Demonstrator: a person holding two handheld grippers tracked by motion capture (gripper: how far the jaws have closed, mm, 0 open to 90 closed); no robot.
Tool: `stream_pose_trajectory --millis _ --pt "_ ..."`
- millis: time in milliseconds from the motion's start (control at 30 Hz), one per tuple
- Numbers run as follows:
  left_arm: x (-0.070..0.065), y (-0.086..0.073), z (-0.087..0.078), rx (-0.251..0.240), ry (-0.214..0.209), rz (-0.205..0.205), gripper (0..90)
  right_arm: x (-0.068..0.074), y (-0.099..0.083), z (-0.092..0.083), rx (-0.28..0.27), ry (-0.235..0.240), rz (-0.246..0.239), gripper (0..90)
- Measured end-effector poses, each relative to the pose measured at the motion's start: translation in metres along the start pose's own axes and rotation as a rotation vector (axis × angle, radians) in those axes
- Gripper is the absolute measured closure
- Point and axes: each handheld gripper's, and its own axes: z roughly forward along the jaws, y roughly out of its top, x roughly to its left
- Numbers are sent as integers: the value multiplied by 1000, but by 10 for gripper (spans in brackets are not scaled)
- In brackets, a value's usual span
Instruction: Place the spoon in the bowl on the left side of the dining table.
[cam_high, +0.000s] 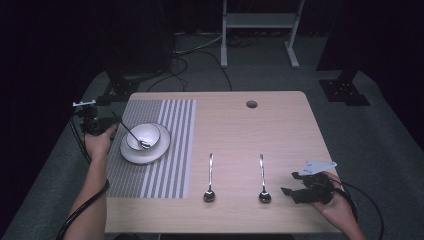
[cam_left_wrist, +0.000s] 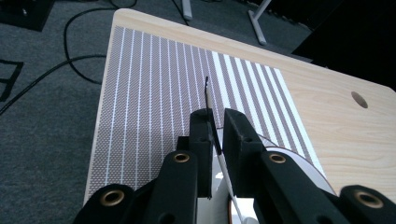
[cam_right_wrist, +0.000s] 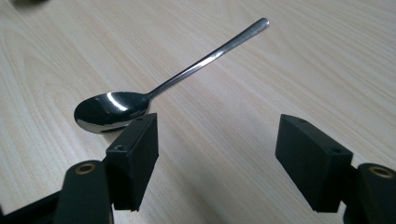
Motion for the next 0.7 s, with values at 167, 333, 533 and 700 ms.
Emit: stream_pose_trajectory --millis 167,333,533,700 --pt "0 -2 1 3 14 8 794 0 1 0 -3 -1 1 289" --pt "0 -2 2 15 14 16 770 1 2 2 0 4 -2 288" --pt "-1 -4 1 22 11 25 727 0 3 2 -2 5 1 288" --pt "0 -5 -1 20 9 23 697 2 3 3 -1 9 0 289"
